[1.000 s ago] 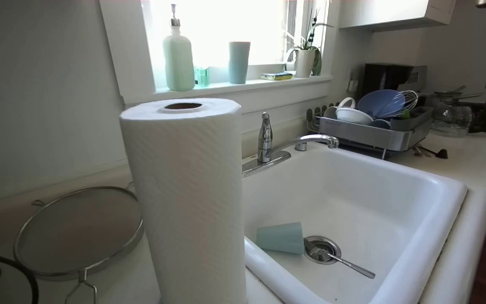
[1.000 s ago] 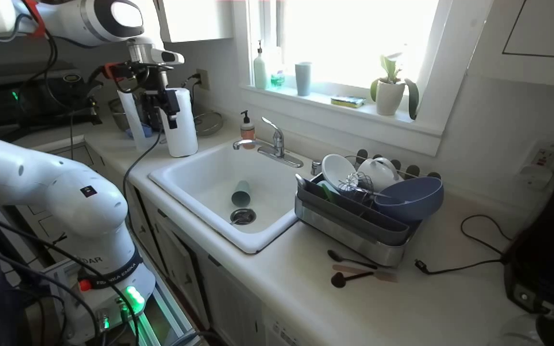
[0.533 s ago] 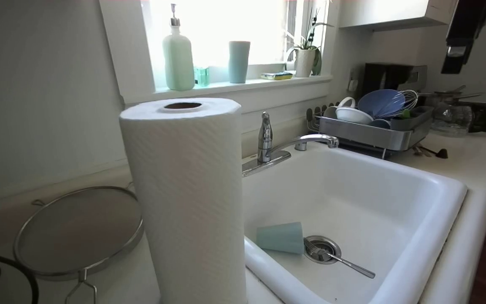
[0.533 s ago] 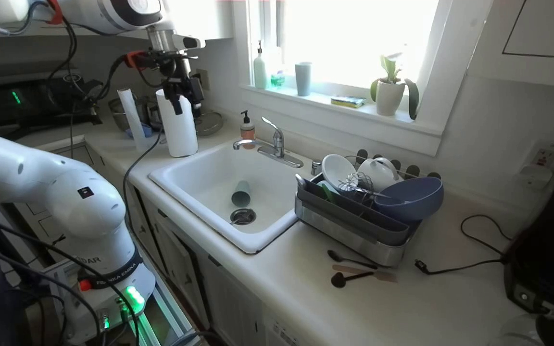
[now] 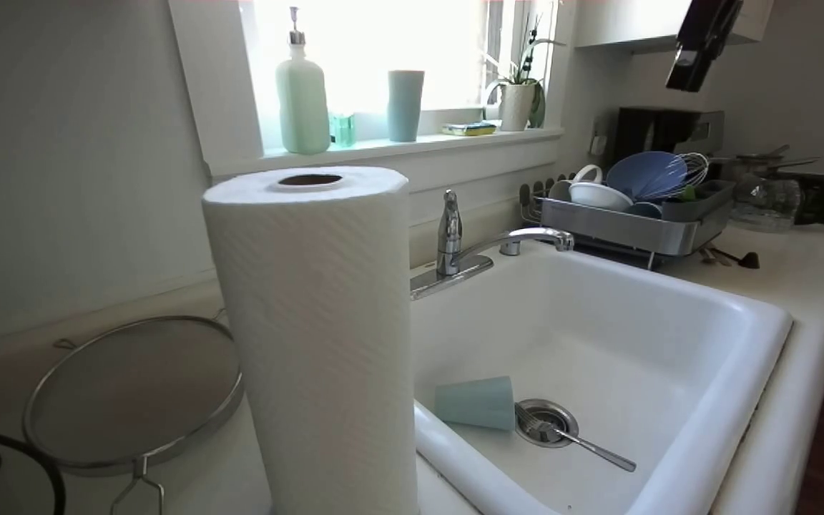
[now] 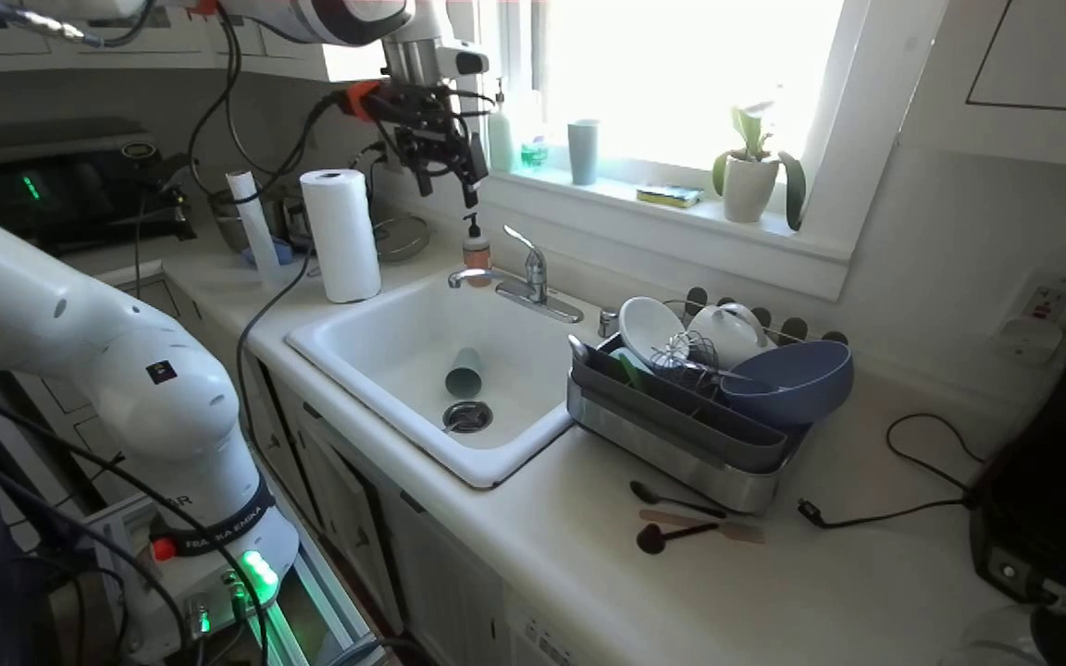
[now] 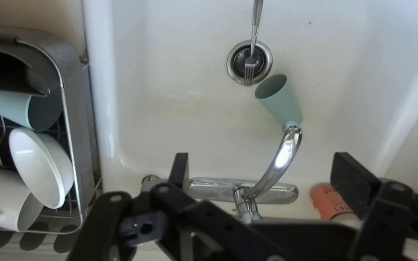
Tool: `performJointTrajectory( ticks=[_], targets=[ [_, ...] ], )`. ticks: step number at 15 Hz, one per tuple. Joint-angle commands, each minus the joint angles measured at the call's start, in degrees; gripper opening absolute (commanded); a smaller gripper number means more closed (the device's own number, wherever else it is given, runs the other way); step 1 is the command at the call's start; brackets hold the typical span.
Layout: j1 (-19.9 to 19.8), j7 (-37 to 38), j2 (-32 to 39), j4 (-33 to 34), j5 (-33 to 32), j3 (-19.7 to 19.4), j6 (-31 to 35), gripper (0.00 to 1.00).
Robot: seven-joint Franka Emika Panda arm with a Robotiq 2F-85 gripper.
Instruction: Remove a white plate from the dishes drying rack and place it in the sink
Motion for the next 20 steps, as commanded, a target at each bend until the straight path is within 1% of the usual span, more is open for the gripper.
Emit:
performJointTrajectory(
  ticks=[1,2,4,5,6,7,9,15,18,20],
  targets=[
    [-0.4,-7.5,7.0,5.2,4.4,-4.7,4.0,1.0],
    [-0.9,-9.5,8.6,5.9,4.6,-5.8,6.2,1.0],
    [-1.1,-13.0,11.3,6.9,7.5,-8.1,10.1,1.0],
    [-2.5,-12.2,13.2,7.4,6.9,-8.4,13.5,1.0],
    [-3.1,-11.5,14.3,7.7,7.6,-8.9,15.6,1.0],
    [-3.1,-10.8,11.0,5.4,6.1,-7.2,12.7,1.0],
    [-4.1,-11.0,13.3,6.2,6.5,-7.8,15.1,1.0],
    [-4.2,-11.0,14.2,7.1,6.6,-7.7,15.3,1.0],
    [-4.6,-12.2,18.8,10.6,9.6,-9.5,16.4,1.0],
    [-5.3,-12.7,22.4,12.8,13.0,-10.7,17.6,1.0]
  ],
)
